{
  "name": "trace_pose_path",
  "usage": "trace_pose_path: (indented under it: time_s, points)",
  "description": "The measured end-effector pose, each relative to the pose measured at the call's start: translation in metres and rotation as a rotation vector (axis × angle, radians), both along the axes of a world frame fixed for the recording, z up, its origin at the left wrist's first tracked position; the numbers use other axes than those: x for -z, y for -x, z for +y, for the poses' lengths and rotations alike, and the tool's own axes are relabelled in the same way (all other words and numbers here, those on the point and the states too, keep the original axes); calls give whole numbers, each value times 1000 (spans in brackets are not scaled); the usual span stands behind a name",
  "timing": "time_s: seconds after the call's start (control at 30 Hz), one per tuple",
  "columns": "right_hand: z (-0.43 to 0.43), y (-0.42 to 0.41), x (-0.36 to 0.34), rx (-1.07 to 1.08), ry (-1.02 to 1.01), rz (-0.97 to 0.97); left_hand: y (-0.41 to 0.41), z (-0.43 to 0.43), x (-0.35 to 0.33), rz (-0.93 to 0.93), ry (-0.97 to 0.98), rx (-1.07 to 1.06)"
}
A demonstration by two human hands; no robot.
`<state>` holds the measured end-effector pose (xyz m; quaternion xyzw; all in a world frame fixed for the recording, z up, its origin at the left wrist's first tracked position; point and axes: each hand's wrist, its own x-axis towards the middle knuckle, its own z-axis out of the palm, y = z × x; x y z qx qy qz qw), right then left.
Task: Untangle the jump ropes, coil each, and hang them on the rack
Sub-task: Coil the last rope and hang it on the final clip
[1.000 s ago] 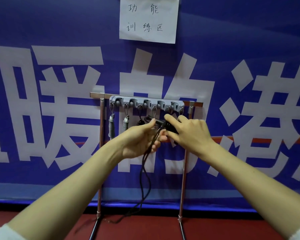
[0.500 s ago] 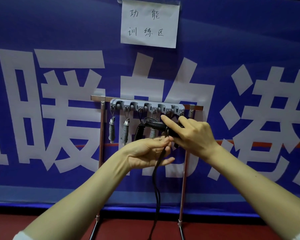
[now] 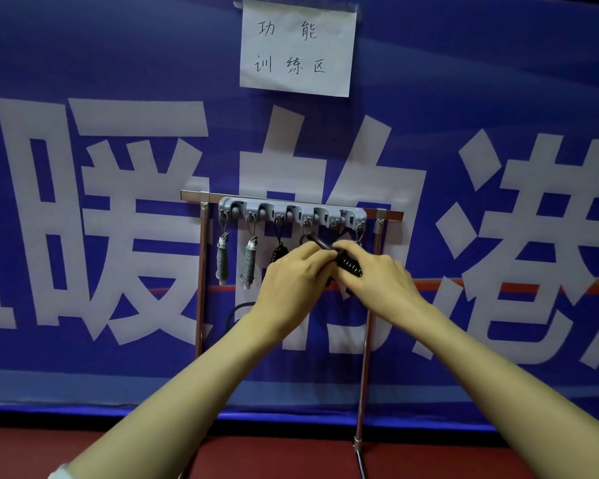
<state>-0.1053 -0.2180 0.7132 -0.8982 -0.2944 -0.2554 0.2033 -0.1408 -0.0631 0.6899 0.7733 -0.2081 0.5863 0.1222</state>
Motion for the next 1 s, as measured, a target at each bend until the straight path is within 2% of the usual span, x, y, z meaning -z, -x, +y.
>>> trace_pose_path:
  time_s: [0.07, 0.1, 0.23, 0.27, 0.3, 0.33, 0.4, 0.43, 0.5, 0.63, 0.73, 0.8, 0.87, 0.9, 0.93, 1.0]
  points:
    - [-1, 2, -2, 0, -42, -72, 0, 1, 1, -5, 40, 36]
    - [-1, 3, -1, 13, -24, -127, 4, 0, 0, 58, 117, 94]
    - [2, -4, 4, 68, 100, -502, 21, -10, -13, 696, 748, 503]
    - [2, -6, 4, 58, 108, -589, 22, -8, -17, 801, 850, 570]
    - [3, -9, 3, 52, 119, -669, 24, -5, -21, 846, 864, 568]
    - [2, -11, 3, 52, 139, -715, 24, -1, -25, 821, 763, 470]
    - [1, -11, 3, 61, 208, -701, 23, 6, -29, 667, 374, 147]
    - [2, -9, 1, 84, 253, -640, 23, 6, -31, 592, 195, -11]
    - [1, -6, -3, 132, 368, -448, 22, 5, -37, 504, 47, -169]
    - [2, 2, -6, 85, 467, -271, 16, 9, -42, 494, 133, -131]
    - [-3, 0, -6, 49, 436, -89, 17, 8, -31, 312, -179, -127]
    - [-8, -1, -7, -19, 310, 50, 16, 12, -24, 175, -323, -101]
    - [-9, -3, -9, -67, 184, 29, 5, 18, -15, 0, -274, -60]
    - [-8, -2, -9, -70, 137, -17, 2, 16, -10, -17, -166, -6]
    - [-7, 0, -9, -61, 97, -69, 3, 12, -8, 25, 7, 86]
    - [-2, 2, -7, -21, 59, -155, 13, -1, -5, 277, 445, 344]
